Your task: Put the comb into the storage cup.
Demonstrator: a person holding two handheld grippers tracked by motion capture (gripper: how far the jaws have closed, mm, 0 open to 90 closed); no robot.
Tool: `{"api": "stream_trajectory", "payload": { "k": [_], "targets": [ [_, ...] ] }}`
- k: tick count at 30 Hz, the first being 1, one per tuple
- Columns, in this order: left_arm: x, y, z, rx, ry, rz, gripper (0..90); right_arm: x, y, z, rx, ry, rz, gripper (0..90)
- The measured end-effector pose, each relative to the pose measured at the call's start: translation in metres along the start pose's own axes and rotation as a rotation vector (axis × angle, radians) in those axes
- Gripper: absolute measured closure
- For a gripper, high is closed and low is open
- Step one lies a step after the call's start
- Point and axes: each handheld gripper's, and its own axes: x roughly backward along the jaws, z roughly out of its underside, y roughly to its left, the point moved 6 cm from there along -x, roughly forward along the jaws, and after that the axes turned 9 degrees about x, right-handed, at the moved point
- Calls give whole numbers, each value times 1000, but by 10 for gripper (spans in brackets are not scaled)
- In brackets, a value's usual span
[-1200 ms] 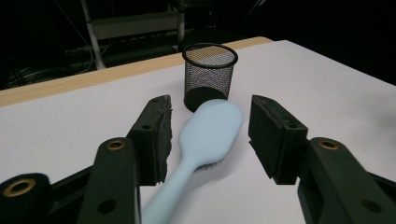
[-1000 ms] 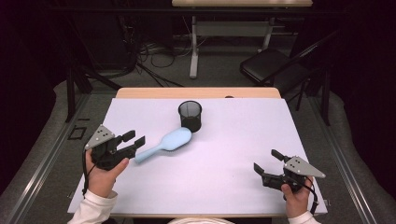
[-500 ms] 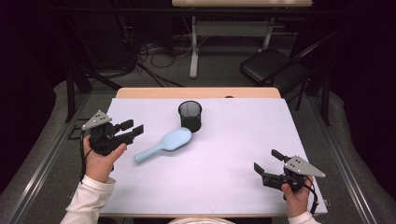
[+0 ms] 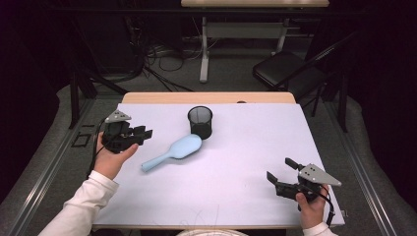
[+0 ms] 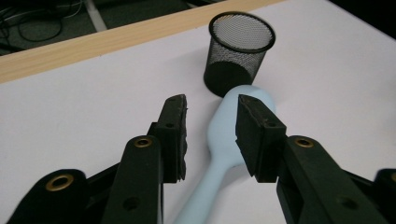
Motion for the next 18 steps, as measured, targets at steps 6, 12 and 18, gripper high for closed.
{"api": "stream_trajectory", "payload": {
  "k": [6, 12, 18],
  "targets": [
    [-9, 7, -2, -18, 75, -54, 707, -1, 0, 1, 2, 5, -4, 145],
    [-17, 13, -4, -14, 128, -90, 794, -1, 0, 1, 5, 5, -7, 146],
    [-25, 21, -3, 6, 166, -113, 871, -1, 0, 1, 6, 3, -9, 145]
  ]
}}
